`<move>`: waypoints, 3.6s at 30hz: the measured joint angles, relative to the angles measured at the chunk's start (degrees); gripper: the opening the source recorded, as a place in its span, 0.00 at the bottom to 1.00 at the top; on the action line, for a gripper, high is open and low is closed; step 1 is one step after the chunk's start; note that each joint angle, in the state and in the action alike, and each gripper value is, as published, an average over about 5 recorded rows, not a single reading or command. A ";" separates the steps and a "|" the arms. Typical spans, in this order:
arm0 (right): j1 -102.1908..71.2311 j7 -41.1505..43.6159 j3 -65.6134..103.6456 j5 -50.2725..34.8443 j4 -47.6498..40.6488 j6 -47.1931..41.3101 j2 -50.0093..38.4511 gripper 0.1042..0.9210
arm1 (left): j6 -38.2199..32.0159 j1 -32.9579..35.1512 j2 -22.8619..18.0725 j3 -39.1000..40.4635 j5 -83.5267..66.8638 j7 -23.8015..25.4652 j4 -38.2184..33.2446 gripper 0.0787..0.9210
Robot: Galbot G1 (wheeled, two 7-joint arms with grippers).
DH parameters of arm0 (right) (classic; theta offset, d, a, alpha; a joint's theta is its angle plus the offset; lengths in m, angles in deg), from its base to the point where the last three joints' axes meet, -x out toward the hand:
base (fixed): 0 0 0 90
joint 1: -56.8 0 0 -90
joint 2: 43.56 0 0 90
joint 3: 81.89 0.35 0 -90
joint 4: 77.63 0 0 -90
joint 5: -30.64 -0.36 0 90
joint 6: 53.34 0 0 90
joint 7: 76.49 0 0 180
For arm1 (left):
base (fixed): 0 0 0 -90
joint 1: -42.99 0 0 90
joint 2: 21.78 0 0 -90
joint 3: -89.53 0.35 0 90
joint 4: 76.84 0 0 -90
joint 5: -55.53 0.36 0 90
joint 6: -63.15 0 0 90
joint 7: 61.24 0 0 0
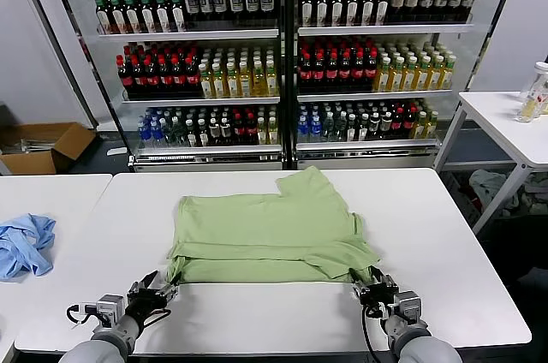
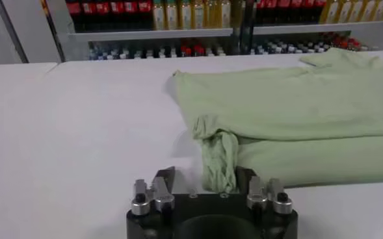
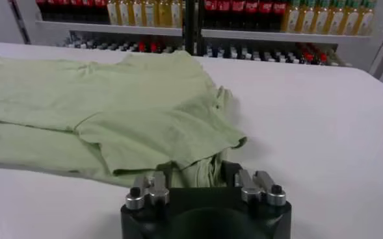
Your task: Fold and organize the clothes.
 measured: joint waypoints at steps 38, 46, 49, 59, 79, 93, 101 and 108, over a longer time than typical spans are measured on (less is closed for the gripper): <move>-21.15 1.05 10.38 3.68 17.17 -1.63 -2.77 0.25 | 2.28 18.90 1.50 -6.64 0.30 1.31 -17.32 0.12; -21.83 0.32 13.82 2.67 22.20 -3.32 -4.04 0.54 | 2.77 20.21 1.63 -9.38 0.85 1.58 -21.38 0.36; -19.35 0.05 14.26 2.13 22.42 -3.74 -4.18 0.64 | 2.43 19.39 1.78 -10.56 0.59 1.31 -22.40 0.48; 0.74 -0.71 6.93 -0.63 12.47 -4.61 -3.71 0.88 | 2.29 8.75 4.27 -8.27 -2.70 1.43 -17.49 0.81; 41.39 -0.29 -10.74 -2.94 -27.08 -4.84 7.41 0.88 | 3.10 -20.48 7.87 6.24 -6.27 5.52 10.21 0.88; 51.25 1.47 -12.10 1.48 -48.58 -3.49 17.61 0.88 | 2.92 -30.24 8.10 11.16 -5.63 7.91 23.28 0.88; 53.41 2.03 -11.54 4.22 -55.07 -1.80 21.22 0.88 | 2.56 -33.08 7.56 12.87 -4.88 8.59 27.16 0.88; 54.73 2.14 -10.80 5.88 -58.66 -0.47 23.20 0.88 | 1.88 -34.41 7.43 13.45 -3.93 9.05 29.53 0.88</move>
